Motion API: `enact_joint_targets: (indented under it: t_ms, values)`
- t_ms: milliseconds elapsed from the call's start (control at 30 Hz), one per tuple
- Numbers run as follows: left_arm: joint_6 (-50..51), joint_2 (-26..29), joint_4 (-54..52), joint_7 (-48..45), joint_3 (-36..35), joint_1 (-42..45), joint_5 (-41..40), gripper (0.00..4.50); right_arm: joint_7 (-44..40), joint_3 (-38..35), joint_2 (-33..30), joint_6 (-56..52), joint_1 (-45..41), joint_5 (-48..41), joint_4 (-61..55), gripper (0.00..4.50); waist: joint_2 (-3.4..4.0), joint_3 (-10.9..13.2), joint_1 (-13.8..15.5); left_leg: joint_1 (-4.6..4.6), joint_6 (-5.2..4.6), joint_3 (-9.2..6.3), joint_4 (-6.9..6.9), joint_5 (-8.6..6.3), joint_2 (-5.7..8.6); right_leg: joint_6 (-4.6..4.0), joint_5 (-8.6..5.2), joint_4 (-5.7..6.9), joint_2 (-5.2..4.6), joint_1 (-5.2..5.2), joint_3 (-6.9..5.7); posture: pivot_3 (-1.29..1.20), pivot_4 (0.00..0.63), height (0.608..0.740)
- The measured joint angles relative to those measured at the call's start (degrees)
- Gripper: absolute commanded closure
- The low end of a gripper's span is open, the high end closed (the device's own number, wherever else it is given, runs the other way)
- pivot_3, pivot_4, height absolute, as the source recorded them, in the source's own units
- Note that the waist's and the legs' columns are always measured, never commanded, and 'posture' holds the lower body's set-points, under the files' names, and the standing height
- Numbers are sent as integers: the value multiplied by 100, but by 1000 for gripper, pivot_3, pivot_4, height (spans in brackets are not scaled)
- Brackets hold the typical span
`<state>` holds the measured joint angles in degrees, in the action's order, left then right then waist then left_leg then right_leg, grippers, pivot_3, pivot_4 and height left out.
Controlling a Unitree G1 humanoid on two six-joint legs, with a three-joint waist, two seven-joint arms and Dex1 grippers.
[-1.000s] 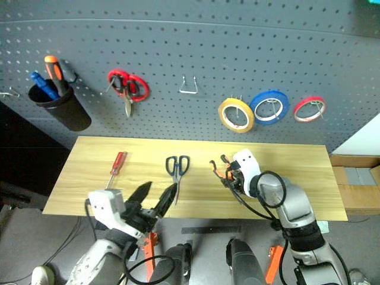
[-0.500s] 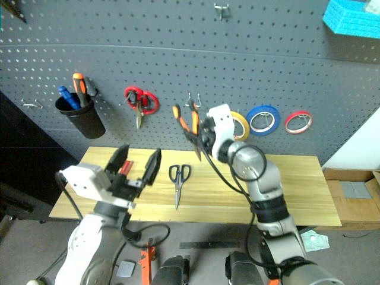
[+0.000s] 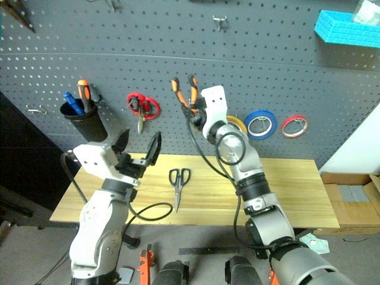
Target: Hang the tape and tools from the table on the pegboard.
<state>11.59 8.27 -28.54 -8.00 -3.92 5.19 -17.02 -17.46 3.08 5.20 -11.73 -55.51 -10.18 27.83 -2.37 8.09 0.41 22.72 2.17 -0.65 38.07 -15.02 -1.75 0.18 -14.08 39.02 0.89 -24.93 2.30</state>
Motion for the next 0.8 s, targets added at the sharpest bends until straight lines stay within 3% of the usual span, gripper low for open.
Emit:
enact_joint_targets:
  t_ms: [367,600,800]
  values:
    - [-62,-67,155,-20,23,-29,68,0,524,-267,175,1735,-920,224,1863,2653,-1,-15,113,5,0,1,0,0,3,-2,3,-2,-7,-1,1,175,91,740]
    - [216,-27,-115,-17,21,-147,21,0,576,-392,28,1986,-1265,270,2401,2653,15,25,108,3,-1,-5,-1,-1,1,-4,3,-3,-7,1,-3,150,175,740]
    - [570,56,-308,-26,-51,-308,-113,0,627,-505,-309,2010,-1608,337,2658,2653,43,226,91,-3,-7,-10,0,3,1,-5,2,-5,-7,8,-5,121,231,740]
